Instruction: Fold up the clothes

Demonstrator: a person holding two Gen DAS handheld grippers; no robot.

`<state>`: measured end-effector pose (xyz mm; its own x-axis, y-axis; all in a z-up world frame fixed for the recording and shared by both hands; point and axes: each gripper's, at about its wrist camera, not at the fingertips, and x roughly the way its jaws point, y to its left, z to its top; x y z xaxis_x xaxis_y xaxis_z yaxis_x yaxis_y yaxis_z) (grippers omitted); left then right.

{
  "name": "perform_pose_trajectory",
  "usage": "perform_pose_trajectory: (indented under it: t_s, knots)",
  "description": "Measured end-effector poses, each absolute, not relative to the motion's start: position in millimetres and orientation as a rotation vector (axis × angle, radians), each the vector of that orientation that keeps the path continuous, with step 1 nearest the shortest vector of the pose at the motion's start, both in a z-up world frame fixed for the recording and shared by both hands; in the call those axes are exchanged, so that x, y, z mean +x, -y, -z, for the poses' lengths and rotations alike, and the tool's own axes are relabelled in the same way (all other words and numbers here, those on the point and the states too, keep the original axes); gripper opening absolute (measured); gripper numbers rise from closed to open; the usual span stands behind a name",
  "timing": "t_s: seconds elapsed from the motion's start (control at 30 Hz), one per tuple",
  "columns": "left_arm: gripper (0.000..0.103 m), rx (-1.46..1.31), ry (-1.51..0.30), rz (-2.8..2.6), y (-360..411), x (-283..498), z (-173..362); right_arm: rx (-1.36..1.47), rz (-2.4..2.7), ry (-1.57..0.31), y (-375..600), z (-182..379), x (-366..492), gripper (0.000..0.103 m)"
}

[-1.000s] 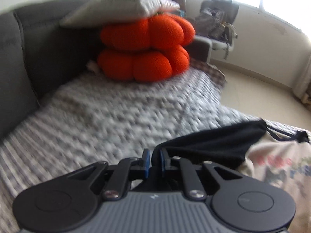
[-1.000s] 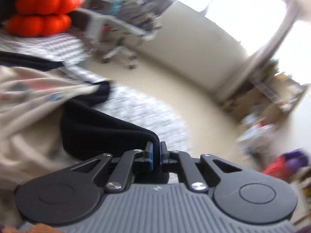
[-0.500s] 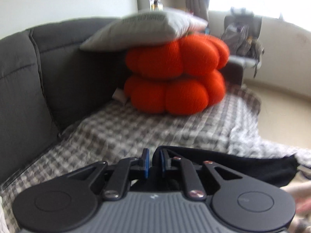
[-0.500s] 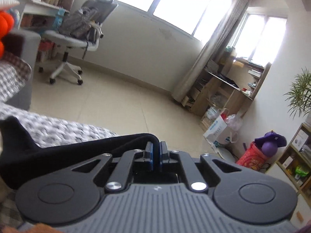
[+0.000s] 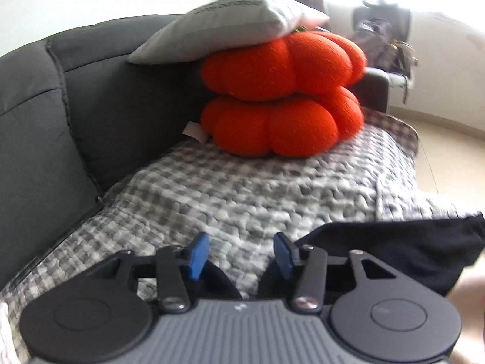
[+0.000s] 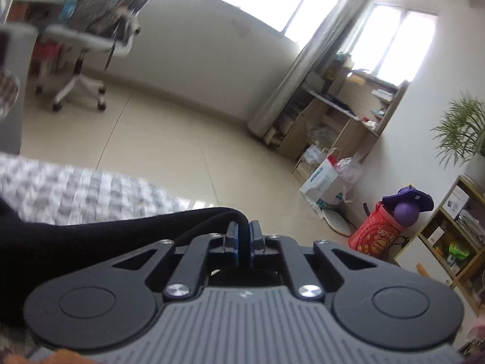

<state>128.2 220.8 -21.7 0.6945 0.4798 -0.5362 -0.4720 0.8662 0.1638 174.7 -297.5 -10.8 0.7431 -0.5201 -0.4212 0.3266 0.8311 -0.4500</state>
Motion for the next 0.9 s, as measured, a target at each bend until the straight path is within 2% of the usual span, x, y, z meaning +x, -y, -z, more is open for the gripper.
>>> perform_pose_trajectory:
  t_s: [0.13,0.2,0.33,0.5,0.73,0.77,0.83,0.9]
  knots:
    - [0.054,0.036,-0.614,-0.516,-219,120,18,-0.262,0.446,-0.595,302,2,172,0.014]
    - [0.065,0.02,-0.645,-0.484,-216,118,17,-0.211,0.411,-0.581,297,-8,167,0.015]
    - [0.066,0.097,-0.691,-0.443,-194,114,16,-0.223,0.286,-0.579,273,-14,154,0.016]
    - [0.068,0.199,-0.656,-0.388,-159,94,3,-0.243,0.137,-0.571,249,-20,127,0.018]
    - [0.073,0.008,-0.589,-0.278,-149,46,-29,-0.186,-0.041,-0.547,245,-31,87,0.019]
    - [0.073,-0.038,-0.583,-0.266,-153,38,-32,-0.185,-0.066,-0.547,245,-32,81,0.021]
    - [0.073,-0.106,-0.572,-0.252,-159,20,-34,-0.18,-0.108,-0.542,247,-29,65,0.038]
    - [0.073,-0.156,-0.562,-0.244,-165,2,-33,-0.18,-0.143,-0.542,248,-27,52,0.041]
